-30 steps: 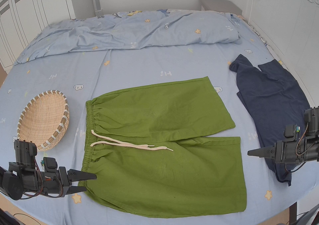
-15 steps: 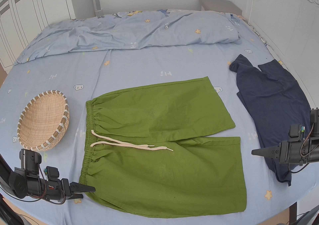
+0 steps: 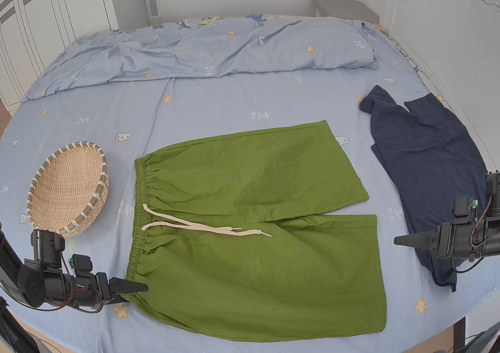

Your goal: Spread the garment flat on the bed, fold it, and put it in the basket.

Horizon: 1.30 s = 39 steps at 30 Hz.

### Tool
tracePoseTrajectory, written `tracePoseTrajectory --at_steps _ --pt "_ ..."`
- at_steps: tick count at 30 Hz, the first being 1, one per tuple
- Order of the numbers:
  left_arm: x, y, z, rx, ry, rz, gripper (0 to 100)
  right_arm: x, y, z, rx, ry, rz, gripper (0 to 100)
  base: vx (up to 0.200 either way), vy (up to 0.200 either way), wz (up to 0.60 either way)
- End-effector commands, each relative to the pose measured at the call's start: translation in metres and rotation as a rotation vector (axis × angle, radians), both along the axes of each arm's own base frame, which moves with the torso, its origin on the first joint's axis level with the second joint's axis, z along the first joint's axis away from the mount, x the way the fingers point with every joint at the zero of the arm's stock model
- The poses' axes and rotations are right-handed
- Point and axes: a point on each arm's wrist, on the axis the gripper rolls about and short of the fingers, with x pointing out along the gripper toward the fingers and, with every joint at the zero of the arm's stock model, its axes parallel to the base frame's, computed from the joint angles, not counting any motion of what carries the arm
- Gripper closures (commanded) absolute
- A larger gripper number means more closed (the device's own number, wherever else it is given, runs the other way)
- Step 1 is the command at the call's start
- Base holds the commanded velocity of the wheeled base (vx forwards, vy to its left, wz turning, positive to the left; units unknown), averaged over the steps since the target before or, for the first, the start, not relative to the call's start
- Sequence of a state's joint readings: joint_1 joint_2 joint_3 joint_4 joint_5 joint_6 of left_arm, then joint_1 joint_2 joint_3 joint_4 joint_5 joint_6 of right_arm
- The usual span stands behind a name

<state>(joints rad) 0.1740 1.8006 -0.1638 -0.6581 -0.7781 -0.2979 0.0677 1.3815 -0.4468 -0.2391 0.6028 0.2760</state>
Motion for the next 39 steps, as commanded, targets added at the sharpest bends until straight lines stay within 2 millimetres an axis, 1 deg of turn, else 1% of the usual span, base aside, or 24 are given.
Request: tracePoseTrajectory --at_steps 1,9,10,19,21,24,26,27,30,32,33,36,37,38,39 --pt "0.004 0.000 -0.007 -0.002 0.016 -0.004 0 0.000 0.000 0.000 0.000 0.003 0.000 0 0.000 0.000 0.00" --pt "0.007 0.000 -0.010 0.001 -0.010 -0.003 0 0.001 0.000 -0.002 -0.001 0.008 0.001 0 0.000 0.000 0.00" --pt "0.007 0.001 -0.010 0.002 -0.013 -0.003 100 0.001 0.000 -0.002 -0.001 0.010 -0.002 0 0.000 0.000 0.00" --pt "0.005 0.002 -0.010 0.003 -0.012 0.006 100 0.001 0.000 -0.002 -0.002 0.011 -0.001 0 0.000 0.000 0.00" --pt "0.002 0.002 -0.010 0.004 -0.005 0.008 100 0.001 0.000 -0.003 -0.003 0.011 0.000 0 0.000 0.000 0.00" --pt "-0.014 0.000 -0.011 0.022 -0.005 -0.017 100 -0.004 0.001 -0.007 -0.004 0.031 0.009 0 0.000 0.000 0.00" --pt "-0.019 -0.001 -0.012 0.038 -0.009 -0.035 100 -0.008 0.002 -0.013 -0.008 0.052 0.015 0 0.000 0.000 0.00" --pt "-0.025 -0.001 -0.015 0.059 -0.015 -0.062 100 -0.014 0.002 -0.019 -0.011 0.080 0.026 0 0.000 0.000 0.00" --pt "-0.035 0.002 -0.018 0.099 -0.033 -0.096 100 -0.024 0.006 -0.032 -0.023 0.130 0.058 0 0.000 0.000 0.00" --pt "-0.037 0.005 -0.020 0.126 -0.050 -0.113 100 -0.033 0.006 -0.042 -0.038 0.167 0.081 0 0.000 0.000 0.00" --pt "-0.037 0.006 -0.021 0.127 -0.049 -0.112 100 -0.035 0.006 -0.044 -0.041 0.170 0.085 0 0.000 0.000 0.00" --pt "-0.034 0.011 -0.026 0.136 -0.045 -0.107 100 -0.047 0.005 -0.056 -0.069 0.205 0.116 0 0.000 0.000 0.00" --pt "-0.033 0.012 -0.026 0.136 -0.046 -0.103 100 -0.051 0.004 -0.059 -0.076 0.217 0.123 0 0.000 0.000 0.00" --pt "-0.033 0.012 -0.026 0.136 -0.046 -0.103 100 -0.051 0.004 -0.059 -0.076 0.217 0.123 0 0.000 0.000 0.00" --pt "-0.033 0.013 -0.026 0.137 -0.049 -0.095 100 -0.059 0.004 -0.067 -0.089 0.245 0.142 0 0.000 0.000 0.00"
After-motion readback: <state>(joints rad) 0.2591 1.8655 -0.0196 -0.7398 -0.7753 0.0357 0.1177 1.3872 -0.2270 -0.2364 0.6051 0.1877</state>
